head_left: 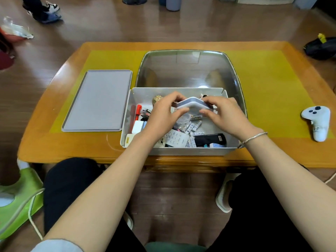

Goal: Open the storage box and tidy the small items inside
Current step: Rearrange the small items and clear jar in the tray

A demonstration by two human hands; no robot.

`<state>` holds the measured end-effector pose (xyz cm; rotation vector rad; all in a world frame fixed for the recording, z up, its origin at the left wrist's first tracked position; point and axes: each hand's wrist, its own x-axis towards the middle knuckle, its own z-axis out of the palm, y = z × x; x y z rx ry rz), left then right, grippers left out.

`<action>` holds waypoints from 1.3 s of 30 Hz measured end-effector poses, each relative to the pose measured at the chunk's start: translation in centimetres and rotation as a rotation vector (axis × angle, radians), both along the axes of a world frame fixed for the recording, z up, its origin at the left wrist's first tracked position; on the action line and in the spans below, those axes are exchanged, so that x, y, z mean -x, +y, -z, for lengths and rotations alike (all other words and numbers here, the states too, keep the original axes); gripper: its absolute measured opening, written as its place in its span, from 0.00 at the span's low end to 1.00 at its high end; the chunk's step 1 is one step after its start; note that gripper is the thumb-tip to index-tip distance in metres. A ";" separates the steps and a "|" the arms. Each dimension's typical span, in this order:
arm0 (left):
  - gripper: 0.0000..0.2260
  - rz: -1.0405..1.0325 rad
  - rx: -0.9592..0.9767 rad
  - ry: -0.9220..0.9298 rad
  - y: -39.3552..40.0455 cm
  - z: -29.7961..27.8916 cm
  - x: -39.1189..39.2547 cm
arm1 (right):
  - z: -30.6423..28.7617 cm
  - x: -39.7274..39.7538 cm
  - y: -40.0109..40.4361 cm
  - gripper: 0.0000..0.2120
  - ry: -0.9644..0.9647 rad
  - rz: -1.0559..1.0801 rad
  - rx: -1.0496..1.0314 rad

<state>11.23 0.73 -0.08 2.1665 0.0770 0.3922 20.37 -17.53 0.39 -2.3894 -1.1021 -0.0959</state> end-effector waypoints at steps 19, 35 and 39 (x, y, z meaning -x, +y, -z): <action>0.27 0.311 -1.165 0.474 -6.1 4.5 -6.0 | 4.4 -1.3 -2.5 0.10 0.137 0.312 -0.280; 0.16 0.399 -1.216 0.524 -4.8 3.6 -5.7 | 4.9 -1.4 -2.5 0.09 0.068 0.292 -0.183; 0.17 0.412 -1.212 0.514 -4.7 3.7 -5.6 | 5.1 -1.4 -2.5 0.10 0.056 0.285 -0.149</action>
